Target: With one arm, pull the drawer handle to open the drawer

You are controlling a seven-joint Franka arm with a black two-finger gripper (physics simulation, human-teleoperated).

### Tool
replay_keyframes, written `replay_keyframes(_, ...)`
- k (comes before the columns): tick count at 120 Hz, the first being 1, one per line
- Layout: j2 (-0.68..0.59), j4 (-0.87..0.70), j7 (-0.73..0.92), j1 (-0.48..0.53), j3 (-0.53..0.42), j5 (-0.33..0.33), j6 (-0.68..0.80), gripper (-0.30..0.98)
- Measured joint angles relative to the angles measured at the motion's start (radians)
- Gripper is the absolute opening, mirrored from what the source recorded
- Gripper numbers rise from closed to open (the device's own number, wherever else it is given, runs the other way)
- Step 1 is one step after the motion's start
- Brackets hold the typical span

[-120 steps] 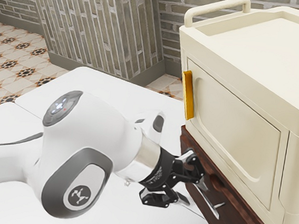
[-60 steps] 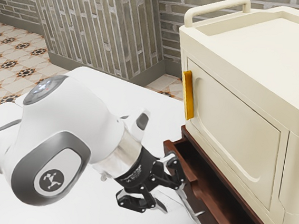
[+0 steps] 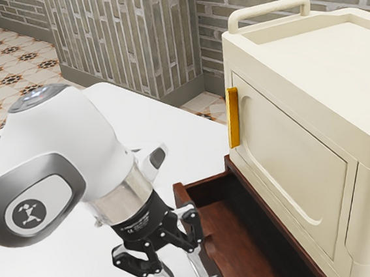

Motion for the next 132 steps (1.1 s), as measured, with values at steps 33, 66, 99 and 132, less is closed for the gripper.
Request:
replay_keyframes(33, -0.021, 0.000, -0.011, 0.000, 0.019, 0.001, -0.075, 0.30)
replay_keyframes(66, -0.031, 0.003, -0.017, -0.001, 0.024, 0.003, -0.108, 0.39)
replay_keyframes(99, -0.096, 0.082, -0.028, -0.017, 0.068, 0.034, -0.222, 0.43)
replay_keyframes(132, 0.443, 0.882, 0.229, 0.025, 0.383, 0.250, -0.511, 0.60)
